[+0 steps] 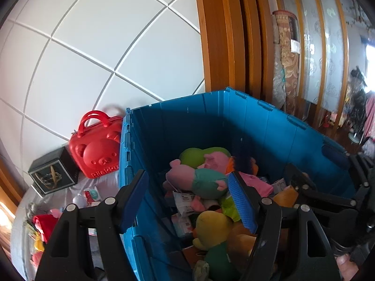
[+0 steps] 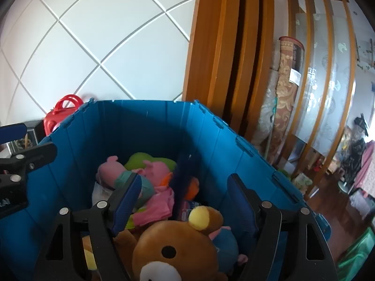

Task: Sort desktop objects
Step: 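Withdraw both tools from the bin back toward the pile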

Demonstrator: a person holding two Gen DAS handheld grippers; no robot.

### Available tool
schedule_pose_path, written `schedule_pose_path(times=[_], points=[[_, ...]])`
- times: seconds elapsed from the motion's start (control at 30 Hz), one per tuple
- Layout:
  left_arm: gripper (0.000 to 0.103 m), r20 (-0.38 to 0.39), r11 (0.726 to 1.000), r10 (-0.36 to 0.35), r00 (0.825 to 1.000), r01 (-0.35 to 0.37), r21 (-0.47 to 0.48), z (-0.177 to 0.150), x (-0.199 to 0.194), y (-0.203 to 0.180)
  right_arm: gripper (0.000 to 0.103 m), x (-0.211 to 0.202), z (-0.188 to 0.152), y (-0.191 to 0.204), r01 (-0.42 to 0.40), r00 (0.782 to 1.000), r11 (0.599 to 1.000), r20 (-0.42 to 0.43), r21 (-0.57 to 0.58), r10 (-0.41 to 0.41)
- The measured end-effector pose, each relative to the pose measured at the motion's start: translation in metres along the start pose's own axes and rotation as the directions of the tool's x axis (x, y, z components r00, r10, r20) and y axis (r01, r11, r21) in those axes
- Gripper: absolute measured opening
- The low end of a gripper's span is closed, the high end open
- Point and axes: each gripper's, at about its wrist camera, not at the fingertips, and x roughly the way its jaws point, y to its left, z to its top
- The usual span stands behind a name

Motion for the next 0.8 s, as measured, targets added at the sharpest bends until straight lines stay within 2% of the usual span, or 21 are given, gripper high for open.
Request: schedule_pose_path(times=[0.1, 0.23, 0.27, 0.53, 0.8], points=[[0.070, 0.002, 0.999, -0.033, 0.999, 0.033, -0.026, -0.004, -0.007, 0.006, 0.086, -0.001, 0.000, 0.000, -0.001, 1.000, 1.000, 0.002, 0.002, 0.001], [0.070, 0.027, 0.998, -0.032, 0.999, 0.033, -0.045, -0.010, -0.021, 0.014, 0.096, -0.001, 0.001, 0.003, -0.003, 1.000, 1.000, -0.012, -0.007, 0.002], [0.070, 0.036, 0.998, -0.030, 0.999, 0.031, -0.051, -0.011, -0.025, 0.018, 0.102, -0.002, 0.002, 0.004, 0.001, 1.000, 1.000, -0.008, -0.010, -0.001], [0.070, 0.115, 0.989, 0.029, 0.993, -0.012, -0.148, -0.023, -0.060, 0.066, 0.103, -0.028, 0.008, 0.018, -0.025, 0.999, 1.000, 0.036, -0.002, 0.025], [0.070, 0.113, 0.979, 0.066, 0.991, -0.043, -0.198, -0.043, -0.080, 0.115, 0.103, -0.076, 0.022, 0.065, -0.103, 0.985, 0.994, 0.137, -0.019, 0.105]])
